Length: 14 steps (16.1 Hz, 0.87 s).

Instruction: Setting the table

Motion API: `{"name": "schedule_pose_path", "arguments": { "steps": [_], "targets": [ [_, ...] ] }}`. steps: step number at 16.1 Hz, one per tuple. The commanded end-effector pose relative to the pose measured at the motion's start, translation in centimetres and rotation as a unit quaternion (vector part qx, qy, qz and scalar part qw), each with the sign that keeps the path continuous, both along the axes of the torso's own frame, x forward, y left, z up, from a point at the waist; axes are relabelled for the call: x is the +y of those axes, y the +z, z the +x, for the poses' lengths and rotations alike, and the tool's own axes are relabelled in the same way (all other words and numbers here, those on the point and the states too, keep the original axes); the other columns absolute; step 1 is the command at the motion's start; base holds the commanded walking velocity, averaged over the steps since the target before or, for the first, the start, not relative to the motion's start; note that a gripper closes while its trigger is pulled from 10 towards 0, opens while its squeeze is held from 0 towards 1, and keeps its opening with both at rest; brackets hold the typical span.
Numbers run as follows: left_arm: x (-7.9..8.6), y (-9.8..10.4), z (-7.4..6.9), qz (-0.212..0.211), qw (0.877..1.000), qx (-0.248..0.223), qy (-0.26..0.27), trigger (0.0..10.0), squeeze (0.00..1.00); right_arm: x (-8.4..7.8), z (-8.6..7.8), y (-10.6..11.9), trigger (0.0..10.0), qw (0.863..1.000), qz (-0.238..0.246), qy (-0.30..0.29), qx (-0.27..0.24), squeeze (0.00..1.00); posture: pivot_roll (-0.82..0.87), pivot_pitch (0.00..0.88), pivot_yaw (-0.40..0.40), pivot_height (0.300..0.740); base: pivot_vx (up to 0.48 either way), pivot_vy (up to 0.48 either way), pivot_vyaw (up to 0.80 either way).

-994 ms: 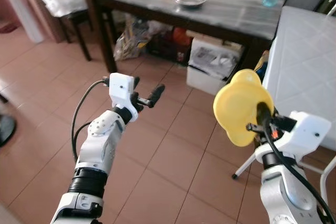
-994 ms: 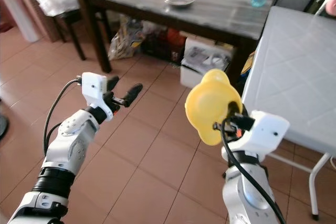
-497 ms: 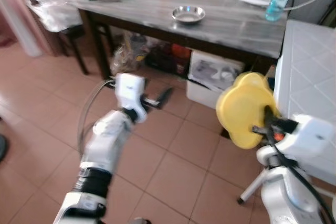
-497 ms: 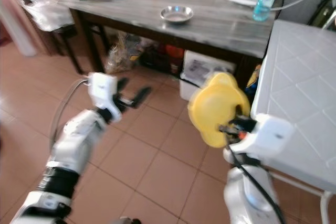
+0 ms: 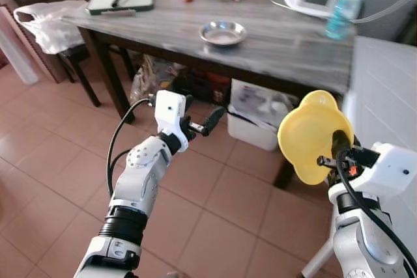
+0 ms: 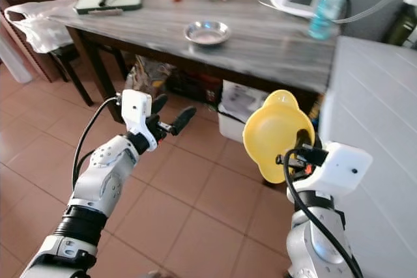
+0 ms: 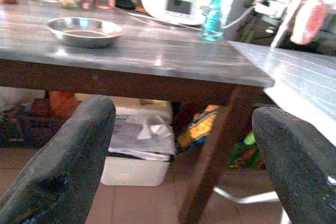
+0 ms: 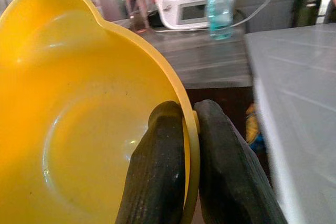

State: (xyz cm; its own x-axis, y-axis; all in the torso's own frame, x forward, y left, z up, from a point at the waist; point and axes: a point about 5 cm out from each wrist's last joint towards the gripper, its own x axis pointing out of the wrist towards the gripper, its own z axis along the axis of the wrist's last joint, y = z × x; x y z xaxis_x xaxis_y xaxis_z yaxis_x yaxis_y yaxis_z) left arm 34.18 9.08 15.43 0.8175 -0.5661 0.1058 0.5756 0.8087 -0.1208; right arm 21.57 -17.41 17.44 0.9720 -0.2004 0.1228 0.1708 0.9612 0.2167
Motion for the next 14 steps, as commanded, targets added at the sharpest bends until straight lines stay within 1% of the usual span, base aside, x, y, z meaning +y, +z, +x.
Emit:
{"name": "schedule_pose_path", "arguments": {
  "steps": [1,4,10,14],
  "targets": [
    [0.77,0.14,0.2,0.006,1.0,-0.002,0.012,10.0,0.0,0.32,-0.07,0.32,0.0,1.0,0.005,0.007,-0.009,0.0,0.02,0.124,0.014,0.74,0.458,0.0,0.0],
    [0.7,0.11,0.26,0.005,1.0,-0.001,0.013,10.0,0.0,0.26,-0.09,0.34,0.0,1.0,0.005,0.006,-0.009,0.0,0.02,0.124,0.012,0.74,0.433,0.0,0.0],
    [0.7,0.04,0.28,0.006,1.0,0.0,0.011,10.0,0.0,0.31,-0.13,0.32,0.0,1.0,0.006,0.005,-0.009,0.0,0.01,0.124,0.018,0.74,0.408,0.252,0.0],
    [0.49,-0.04,0.25,0.008,1.0,0.002,0.007,10.0,0.0,0.24,-0.19,0.28,0.0,1.0,0.006,0.005,-0.008,0.0,0.01,0.123,0.016,0.74,0.356,0.322,0.0]
  ]
}}
